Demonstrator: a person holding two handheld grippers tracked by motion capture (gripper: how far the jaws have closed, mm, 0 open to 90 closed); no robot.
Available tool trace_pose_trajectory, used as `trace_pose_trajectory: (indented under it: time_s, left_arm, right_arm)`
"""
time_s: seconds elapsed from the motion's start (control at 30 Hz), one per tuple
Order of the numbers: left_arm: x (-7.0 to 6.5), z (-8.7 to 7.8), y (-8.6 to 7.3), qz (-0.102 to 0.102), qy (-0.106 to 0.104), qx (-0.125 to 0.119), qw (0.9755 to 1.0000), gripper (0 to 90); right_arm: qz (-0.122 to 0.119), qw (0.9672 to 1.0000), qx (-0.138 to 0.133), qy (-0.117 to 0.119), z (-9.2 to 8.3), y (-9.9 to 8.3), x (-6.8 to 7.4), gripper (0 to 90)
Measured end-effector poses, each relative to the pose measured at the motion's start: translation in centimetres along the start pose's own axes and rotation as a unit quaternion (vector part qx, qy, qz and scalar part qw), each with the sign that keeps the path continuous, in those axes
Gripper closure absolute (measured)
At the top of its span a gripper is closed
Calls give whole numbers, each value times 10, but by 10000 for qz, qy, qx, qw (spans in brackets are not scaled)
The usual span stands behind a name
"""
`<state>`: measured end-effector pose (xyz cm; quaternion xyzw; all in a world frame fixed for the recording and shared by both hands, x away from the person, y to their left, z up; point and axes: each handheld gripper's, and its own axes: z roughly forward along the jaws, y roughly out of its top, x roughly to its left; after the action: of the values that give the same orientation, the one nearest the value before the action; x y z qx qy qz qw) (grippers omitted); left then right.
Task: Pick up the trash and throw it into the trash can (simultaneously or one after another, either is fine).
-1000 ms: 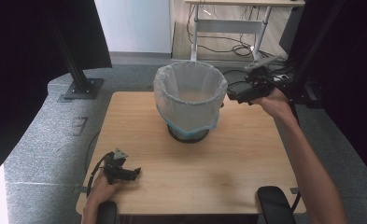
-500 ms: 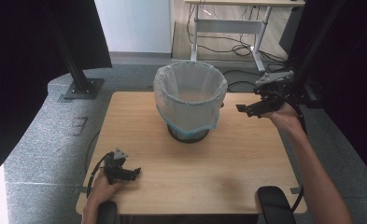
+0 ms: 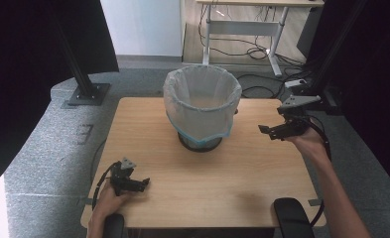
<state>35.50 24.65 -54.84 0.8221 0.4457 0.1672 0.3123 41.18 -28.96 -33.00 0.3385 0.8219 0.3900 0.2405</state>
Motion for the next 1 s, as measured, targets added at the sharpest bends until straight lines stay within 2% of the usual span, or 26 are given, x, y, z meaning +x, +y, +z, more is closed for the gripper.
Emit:
trace_pose_trajectory:
  time_s: [0.5,1.0]
  left_arm:
    - [0,0,0,-22,14,-1,10000,0]
    - [-1,0,0,-30,19,11,10000,0]
  right_arm:
    - [132,9999,73,-19,13,-46,10,15]
    - [271,9995,122,94,43,-91,23,15]
